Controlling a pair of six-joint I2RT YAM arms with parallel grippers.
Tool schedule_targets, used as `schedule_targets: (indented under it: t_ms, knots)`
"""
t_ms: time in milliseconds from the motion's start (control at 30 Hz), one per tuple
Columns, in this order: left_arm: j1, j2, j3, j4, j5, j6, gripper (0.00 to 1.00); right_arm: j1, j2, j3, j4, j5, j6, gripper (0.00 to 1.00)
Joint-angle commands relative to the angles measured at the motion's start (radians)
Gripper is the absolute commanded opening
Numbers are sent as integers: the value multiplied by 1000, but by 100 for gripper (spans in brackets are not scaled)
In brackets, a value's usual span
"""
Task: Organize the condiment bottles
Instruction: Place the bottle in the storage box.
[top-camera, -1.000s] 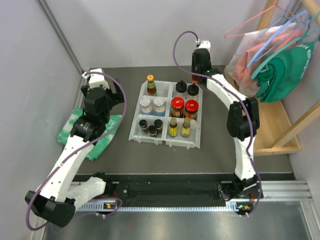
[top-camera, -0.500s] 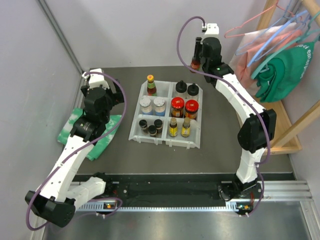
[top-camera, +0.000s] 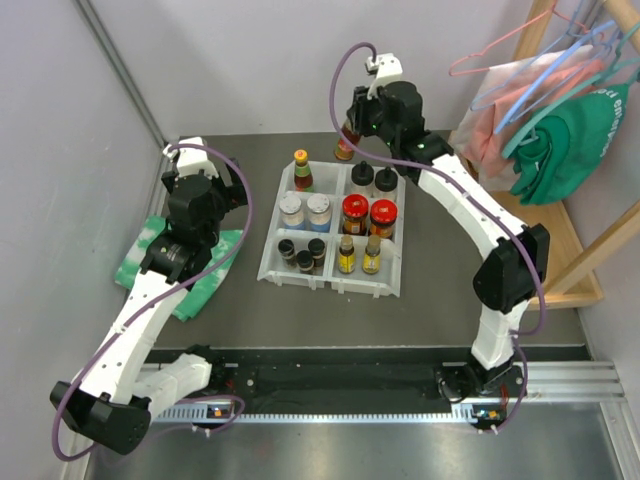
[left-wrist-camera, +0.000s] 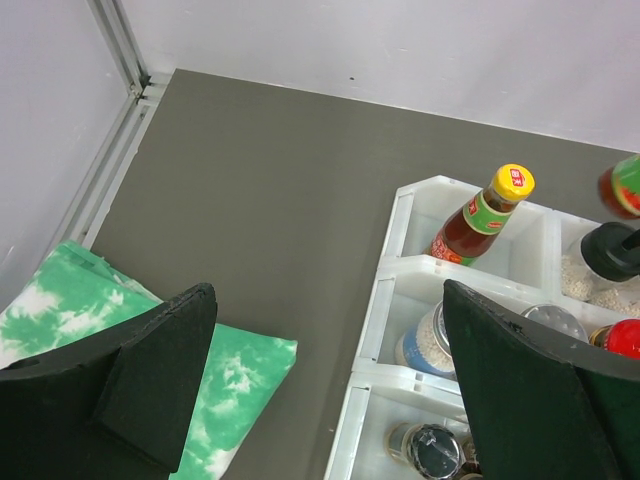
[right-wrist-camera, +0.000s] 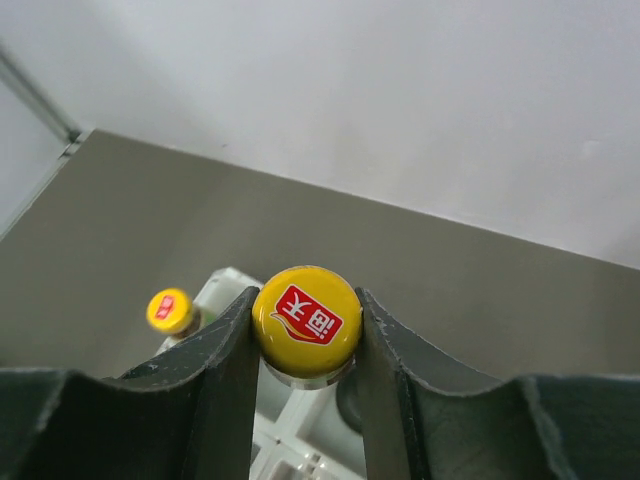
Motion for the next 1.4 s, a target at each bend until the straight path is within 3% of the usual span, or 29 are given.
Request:
schedule_targets:
  t_ms: [0,467,1100,1300,1367]
  knots:
    - [4,-8,-4,33,6,-11,99,22,-44,57,96,-113,37,0]
    - [2,-3,-8,33,1,-14,99,86,118,127,34,-123,27,0]
    - [4,-1,-11,33,-2,-10,99,112,281,212,-55,-7,-96,0]
    - [5,0,-10,32,-3,-11,99,118,322,235,-80,6,-99,7]
    - [4,0,-8,32,-2,-11,99,118,326,236,-83,11,-97,14]
